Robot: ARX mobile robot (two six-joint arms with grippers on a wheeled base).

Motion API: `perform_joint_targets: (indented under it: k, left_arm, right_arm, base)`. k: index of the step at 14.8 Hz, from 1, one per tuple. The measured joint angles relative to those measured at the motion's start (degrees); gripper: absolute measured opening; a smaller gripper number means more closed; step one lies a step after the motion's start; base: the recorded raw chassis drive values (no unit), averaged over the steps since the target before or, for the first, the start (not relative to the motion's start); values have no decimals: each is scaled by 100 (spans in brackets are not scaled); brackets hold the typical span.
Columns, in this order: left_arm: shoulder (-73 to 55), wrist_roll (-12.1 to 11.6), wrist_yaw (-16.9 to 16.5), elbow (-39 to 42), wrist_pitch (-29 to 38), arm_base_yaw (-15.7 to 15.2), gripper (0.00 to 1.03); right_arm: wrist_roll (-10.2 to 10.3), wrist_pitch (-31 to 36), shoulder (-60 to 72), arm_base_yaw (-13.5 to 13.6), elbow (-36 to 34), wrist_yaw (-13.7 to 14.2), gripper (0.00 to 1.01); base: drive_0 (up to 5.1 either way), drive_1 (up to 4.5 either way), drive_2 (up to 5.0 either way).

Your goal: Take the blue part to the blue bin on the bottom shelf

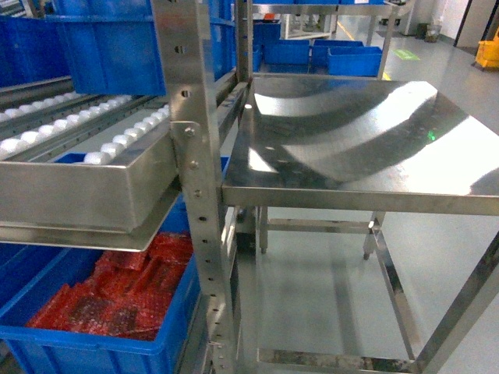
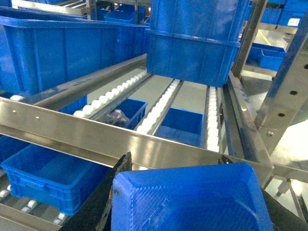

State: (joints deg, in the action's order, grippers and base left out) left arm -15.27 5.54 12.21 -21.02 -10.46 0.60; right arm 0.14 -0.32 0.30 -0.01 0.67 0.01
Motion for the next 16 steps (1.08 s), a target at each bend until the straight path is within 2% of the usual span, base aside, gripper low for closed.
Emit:
perform_joint_targets:
  k: [16]
  left_arm:
    - [13, 2, 9, 0, 15, 0, 44]
  right_arm:
    - [0, -9, 0, 0, 0, 0, 98]
  base:
    - [-499, 242, 242]
